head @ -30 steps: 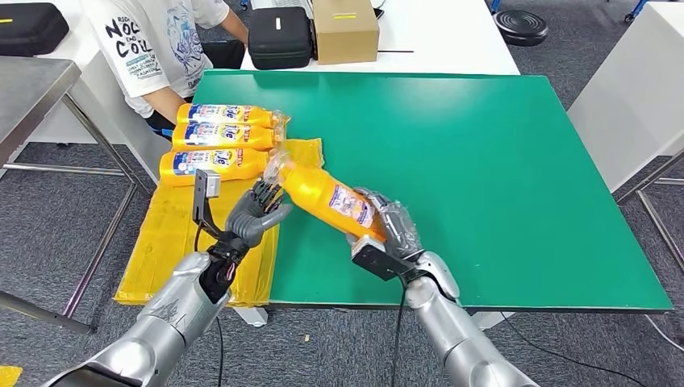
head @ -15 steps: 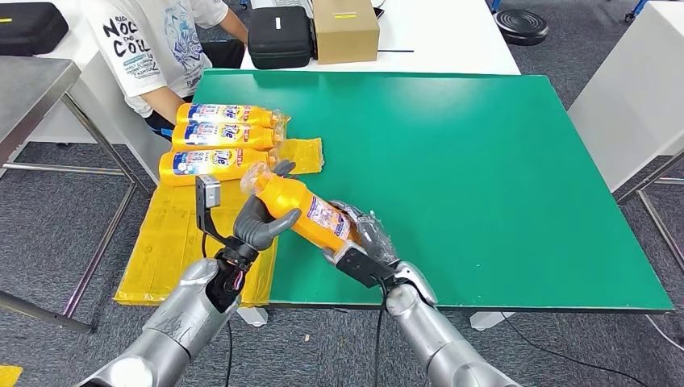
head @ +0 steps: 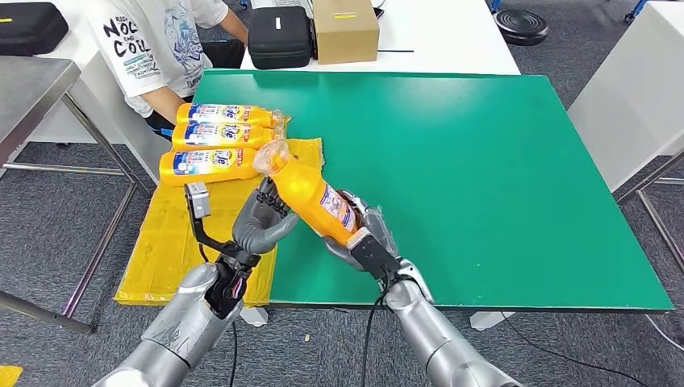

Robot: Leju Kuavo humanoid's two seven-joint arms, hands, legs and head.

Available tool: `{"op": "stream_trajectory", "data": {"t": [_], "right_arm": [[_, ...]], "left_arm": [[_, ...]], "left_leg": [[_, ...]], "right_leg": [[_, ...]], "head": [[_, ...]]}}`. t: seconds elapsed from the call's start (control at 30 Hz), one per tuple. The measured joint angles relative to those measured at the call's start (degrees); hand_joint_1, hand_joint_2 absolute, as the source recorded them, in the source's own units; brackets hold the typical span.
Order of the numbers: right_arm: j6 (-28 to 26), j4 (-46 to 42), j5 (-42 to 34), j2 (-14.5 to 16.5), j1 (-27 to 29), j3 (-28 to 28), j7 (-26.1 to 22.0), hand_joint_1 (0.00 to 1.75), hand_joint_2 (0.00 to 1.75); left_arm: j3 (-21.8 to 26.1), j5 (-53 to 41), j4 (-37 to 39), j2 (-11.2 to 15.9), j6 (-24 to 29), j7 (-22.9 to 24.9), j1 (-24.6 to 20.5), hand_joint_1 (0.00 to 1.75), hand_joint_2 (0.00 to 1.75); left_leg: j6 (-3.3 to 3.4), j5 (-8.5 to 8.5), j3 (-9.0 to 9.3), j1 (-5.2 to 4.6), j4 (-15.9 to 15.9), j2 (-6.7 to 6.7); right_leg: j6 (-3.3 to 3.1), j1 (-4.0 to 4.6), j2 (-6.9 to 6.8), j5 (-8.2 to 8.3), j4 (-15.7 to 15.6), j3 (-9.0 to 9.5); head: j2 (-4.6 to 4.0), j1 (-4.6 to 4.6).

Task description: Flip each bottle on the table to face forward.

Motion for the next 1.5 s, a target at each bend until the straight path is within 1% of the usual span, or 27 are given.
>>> {"op": "stream_trajectory", "data": {"t": [0.3,0.43,0.67,0.87,1.27,1.5], "right_arm": [[0.36,-0.90,0.49,0.10,-0.01,0.40,0.02,1.75,1.75],[1.49,-0.91,2.29,0.52,-0.03,1.28,0.20,1.75,1.75],[2.78,0.91,6.67,2.93,-1.09,4.42,0.46,1.75,1.75],[4.38,3.49,8.57,4.15,-1.89,6.17,0.60,1.75,1.75],[5.91,8.16,10.14,4.86,-3.88,7.64,0.73,1.75,1.75],[6.85,9.49,11.51,4.99,-4.41,7.63,0.78,1.75,1.75]], "left_arm": [[-0.35,-1.04,-0.27,0.01,-0.02,0.27,0.09,0.00,1.75],[-0.37,-1.89,-0.24,-0.01,0.54,0.90,-0.04,0.00,1.75],[-0.67,-3.25,1.14,-0.48,3.63,1.98,-0.40,0.00,1.75],[-0.68,-3.51,3.12,-0.48,6.73,2.15,-0.40,0.00,1.75],[-0.23,-2.52,5.46,-0.48,7.51,1.06,0.03,0.00,1.75],[0.10,-0.60,5.39,-0.49,9.72,-1.27,0.72,0.00,1.75]], "left_leg": [[0.00,0.00,0.00,0.00,0.00,0.00],[0.00,0.00,0.00,0.00,0.00,0.00],[-0.01,0.00,0.00,0.01,0.00,0.04],[-0.01,0.00,-0.01,0.01,0.00,0.05],[-0.01,0.00,-0.03,0.01,0.00,0.05],[-0.01,0.00,-0.03,0.01,0.00,0.07]], "right_leg": [[0.00,0.00,0.00,0.00,0.00,0.01],[0.00,0.00,0.00,0.00,0.00,0.00],[-0.01,0.01,0.01,0.00,0.00,-0.05],[-0.01,0.00,0.02,-0.01,0.00,-0.06],[-0.01,0.01,0.02,0.00,0.00,-0.08],[-0.01,0.01,0.03,-0.01,0.00,-0.10]], "head": [[0.00,0.01],[0.00,0.01],[0.00,0.00],[0.00,-0.01],[0.00,-0.01],[0.00,0.01]]}}
